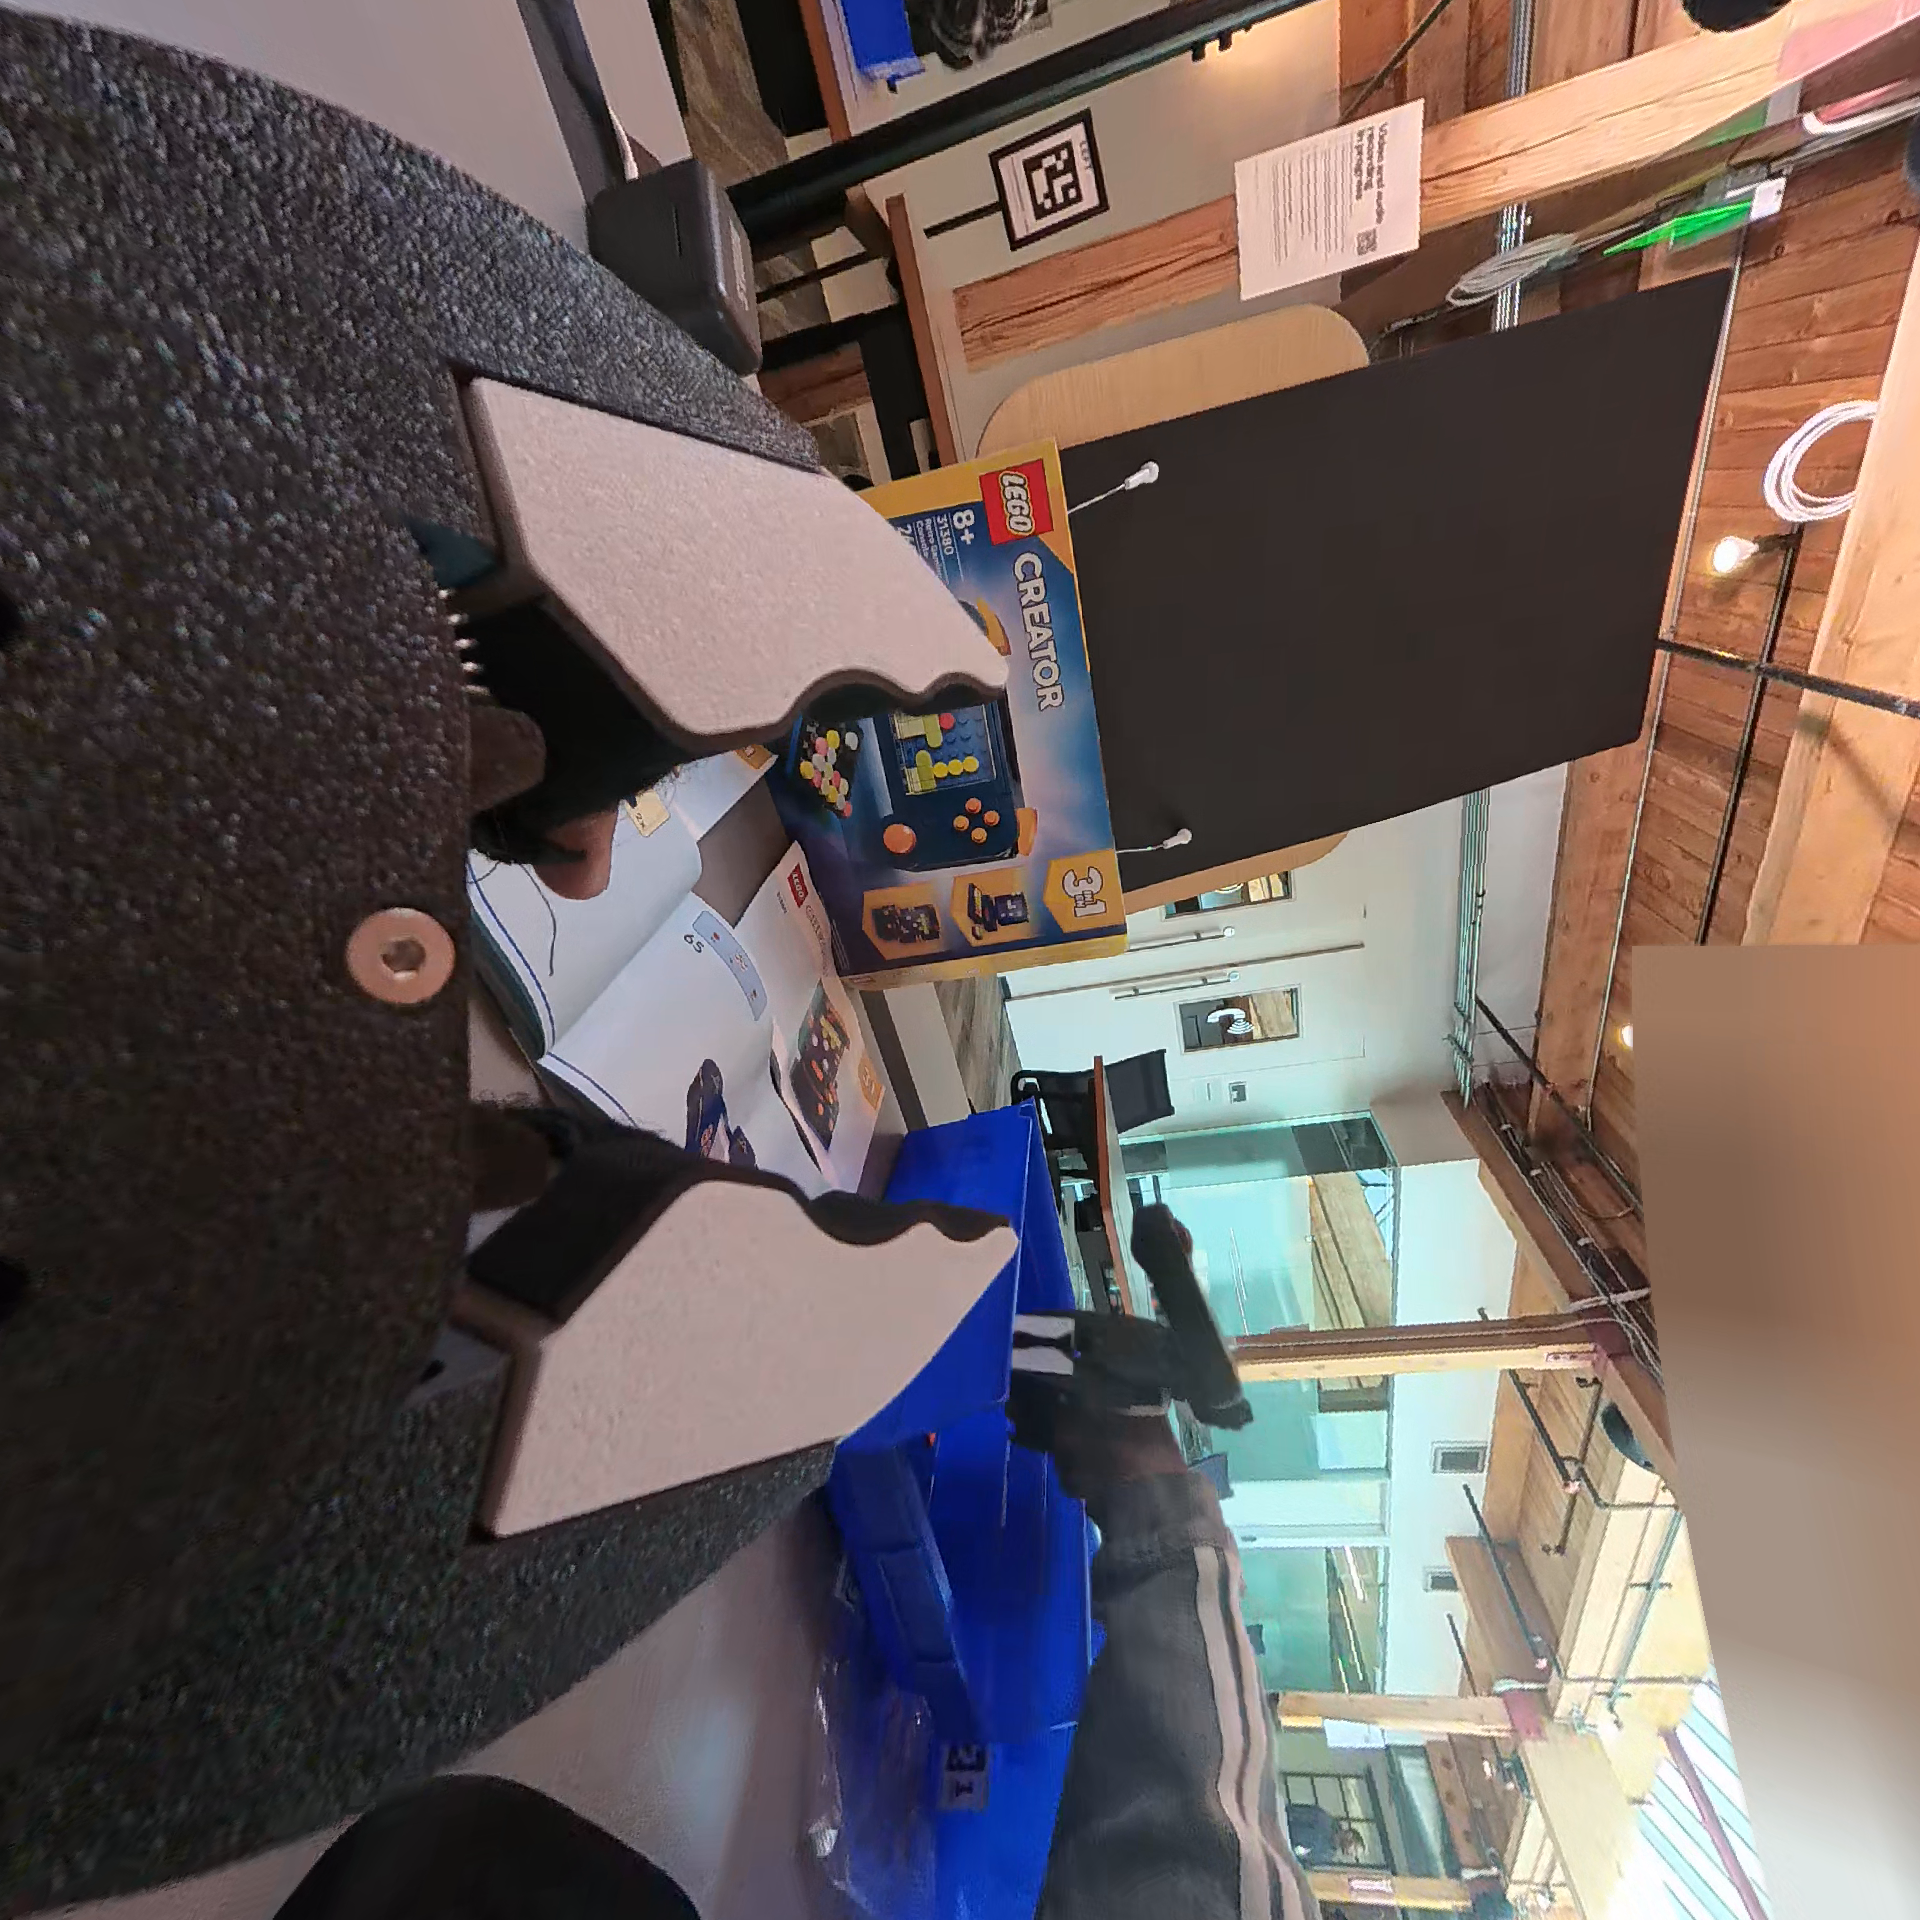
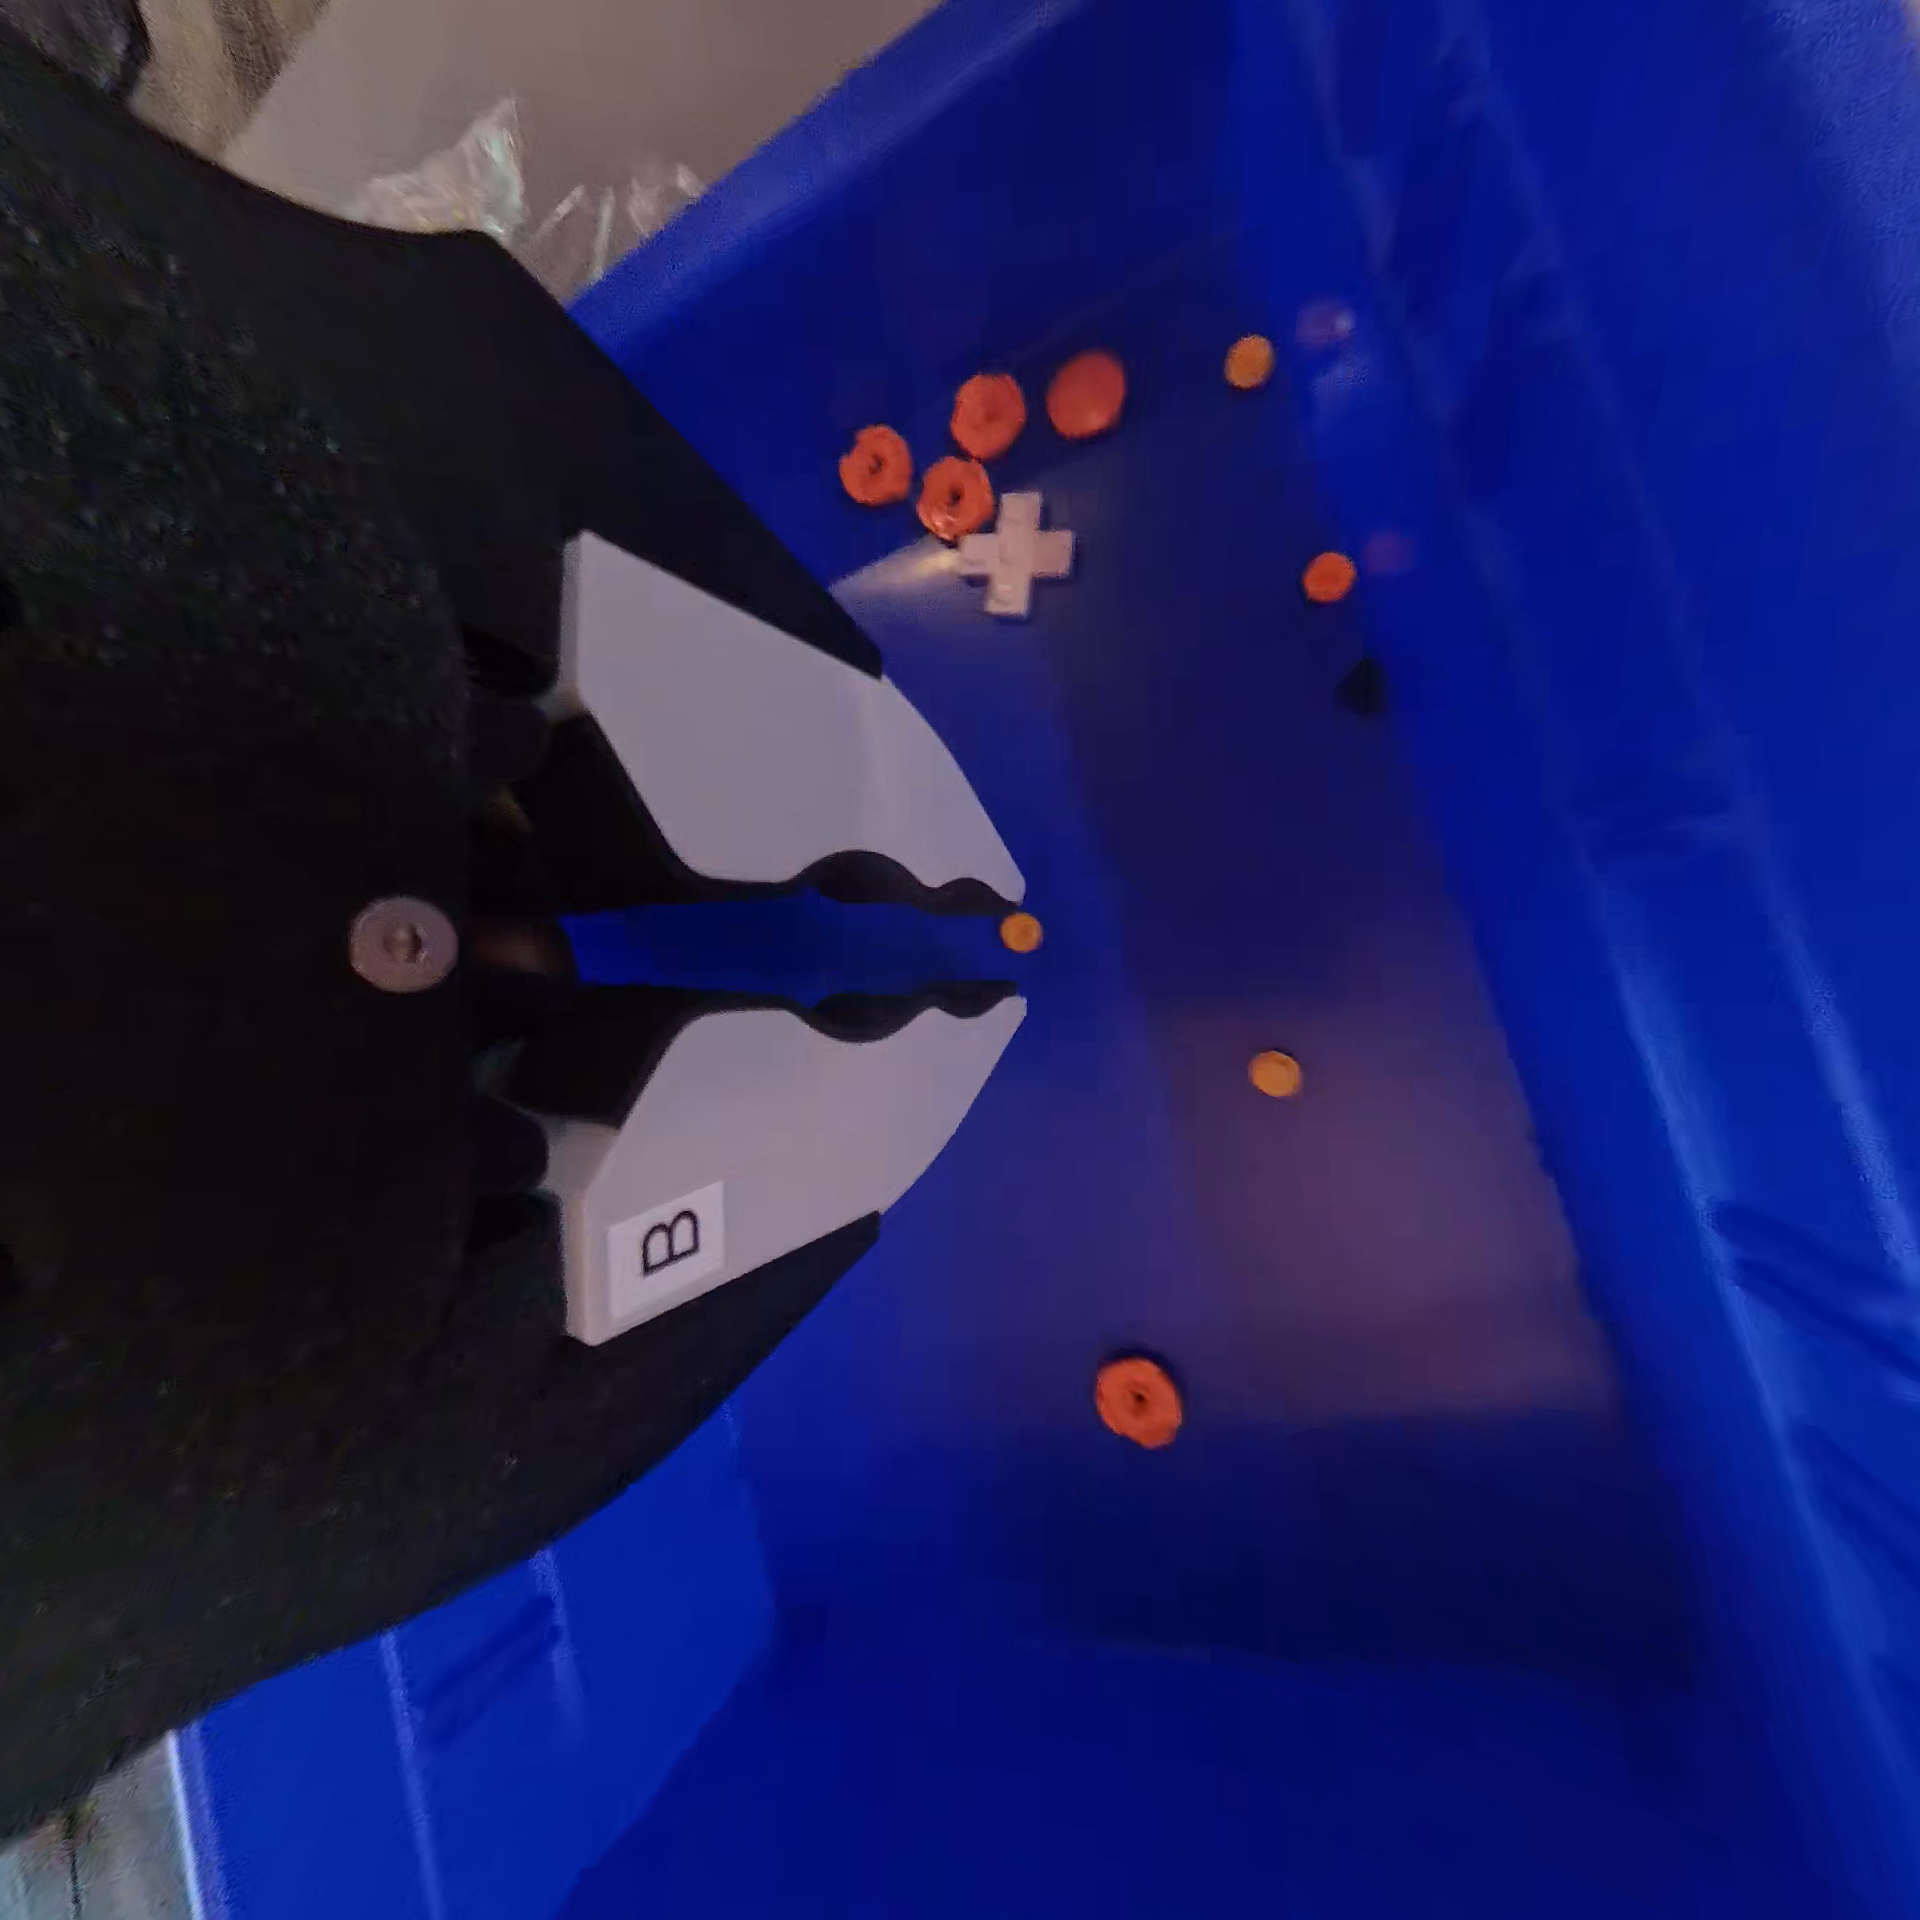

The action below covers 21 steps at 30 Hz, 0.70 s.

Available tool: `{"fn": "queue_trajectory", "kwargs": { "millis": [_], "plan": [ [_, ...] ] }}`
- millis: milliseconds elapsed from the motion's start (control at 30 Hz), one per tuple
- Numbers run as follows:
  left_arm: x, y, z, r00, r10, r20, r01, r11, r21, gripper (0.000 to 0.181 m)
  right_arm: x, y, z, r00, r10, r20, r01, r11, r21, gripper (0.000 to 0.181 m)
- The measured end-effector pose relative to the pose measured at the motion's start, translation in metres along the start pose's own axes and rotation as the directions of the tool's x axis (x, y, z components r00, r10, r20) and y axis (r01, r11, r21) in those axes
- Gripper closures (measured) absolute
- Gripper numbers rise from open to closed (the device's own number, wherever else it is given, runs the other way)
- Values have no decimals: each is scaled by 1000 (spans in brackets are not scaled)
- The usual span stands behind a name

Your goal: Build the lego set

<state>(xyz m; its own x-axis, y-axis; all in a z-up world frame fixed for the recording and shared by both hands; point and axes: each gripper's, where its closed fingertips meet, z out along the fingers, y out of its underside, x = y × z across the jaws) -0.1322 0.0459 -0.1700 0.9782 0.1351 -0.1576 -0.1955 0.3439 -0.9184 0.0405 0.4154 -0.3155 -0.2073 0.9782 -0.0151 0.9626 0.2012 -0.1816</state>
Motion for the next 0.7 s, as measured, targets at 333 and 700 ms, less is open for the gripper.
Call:
{"fn": "queue_trajectory", "kwargs": {
  "millis": [333,700],
  "plan": [
    [3,5,2,1000,26,-12,-26,999,-26,94,20,-43,15,998,-36,43,33,997,67,174],
    [3,10,3,1000,17,-21,-18,999,-49,95,22,-41,28,997,-48,52,48,999,7,173]
  ]
}}
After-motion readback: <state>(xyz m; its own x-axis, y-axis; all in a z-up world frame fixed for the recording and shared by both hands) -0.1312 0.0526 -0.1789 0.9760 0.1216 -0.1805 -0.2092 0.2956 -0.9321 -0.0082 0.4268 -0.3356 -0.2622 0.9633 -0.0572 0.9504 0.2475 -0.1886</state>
